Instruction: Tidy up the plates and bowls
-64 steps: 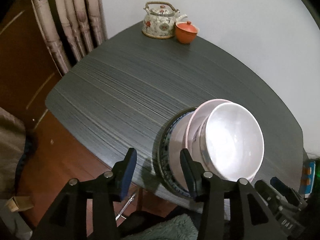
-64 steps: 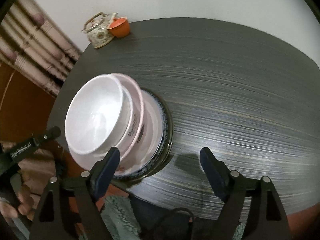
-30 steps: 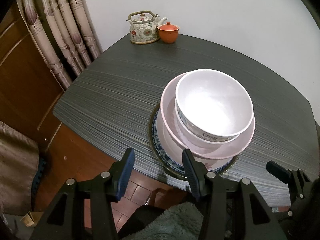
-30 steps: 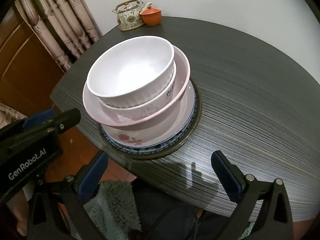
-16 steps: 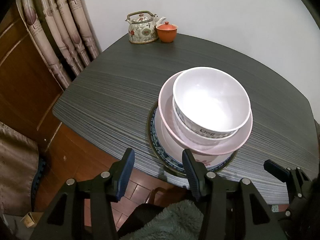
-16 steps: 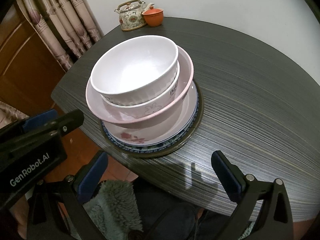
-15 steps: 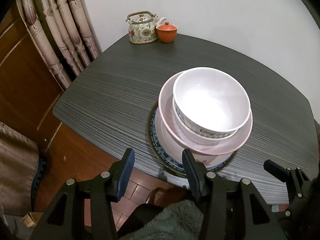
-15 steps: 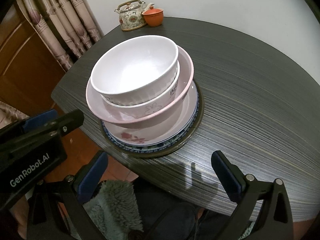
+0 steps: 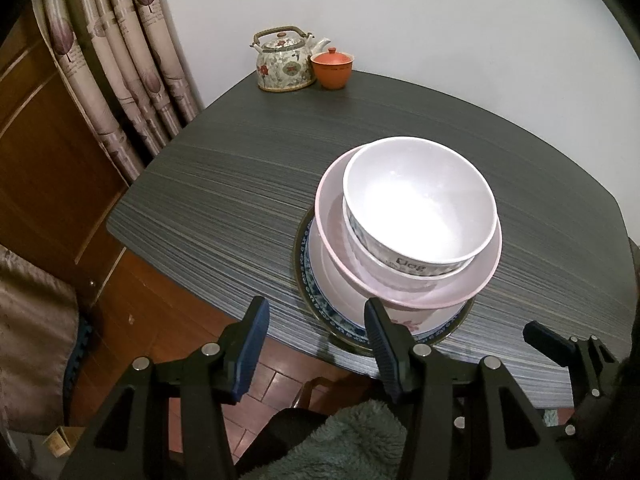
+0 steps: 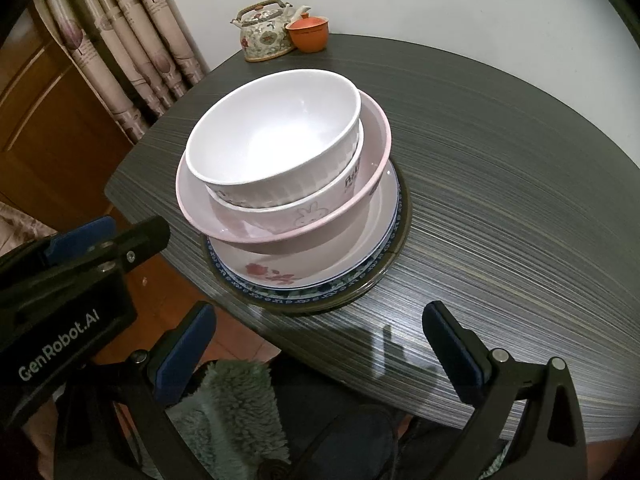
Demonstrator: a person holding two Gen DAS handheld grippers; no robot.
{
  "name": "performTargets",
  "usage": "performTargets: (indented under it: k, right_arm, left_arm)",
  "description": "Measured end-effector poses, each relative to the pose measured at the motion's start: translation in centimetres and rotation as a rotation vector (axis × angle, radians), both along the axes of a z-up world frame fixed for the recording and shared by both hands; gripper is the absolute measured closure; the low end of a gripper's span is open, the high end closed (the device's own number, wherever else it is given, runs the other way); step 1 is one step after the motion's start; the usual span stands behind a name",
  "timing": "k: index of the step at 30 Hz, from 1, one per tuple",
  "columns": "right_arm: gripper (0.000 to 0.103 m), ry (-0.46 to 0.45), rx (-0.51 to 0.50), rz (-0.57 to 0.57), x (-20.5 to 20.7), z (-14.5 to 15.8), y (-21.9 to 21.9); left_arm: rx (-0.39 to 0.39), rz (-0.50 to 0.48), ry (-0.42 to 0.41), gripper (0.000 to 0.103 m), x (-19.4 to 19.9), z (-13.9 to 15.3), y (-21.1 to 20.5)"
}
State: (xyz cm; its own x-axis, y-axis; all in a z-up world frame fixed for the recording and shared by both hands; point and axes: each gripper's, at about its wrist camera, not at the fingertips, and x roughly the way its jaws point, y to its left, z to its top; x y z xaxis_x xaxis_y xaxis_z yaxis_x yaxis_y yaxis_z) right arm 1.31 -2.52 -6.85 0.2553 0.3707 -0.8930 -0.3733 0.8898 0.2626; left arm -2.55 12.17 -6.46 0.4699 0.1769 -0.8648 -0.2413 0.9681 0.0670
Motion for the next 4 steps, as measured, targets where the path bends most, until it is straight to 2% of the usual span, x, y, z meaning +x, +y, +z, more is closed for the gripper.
performTargets:
  k: [4]
  right_arm:
    - [0.001,0.000,0.001,0.001,-0.05,0.00,0.04]
  left_arm:
    - [-0.001,-0.001,0.001,0.053,0.00,0.08,-0.03]
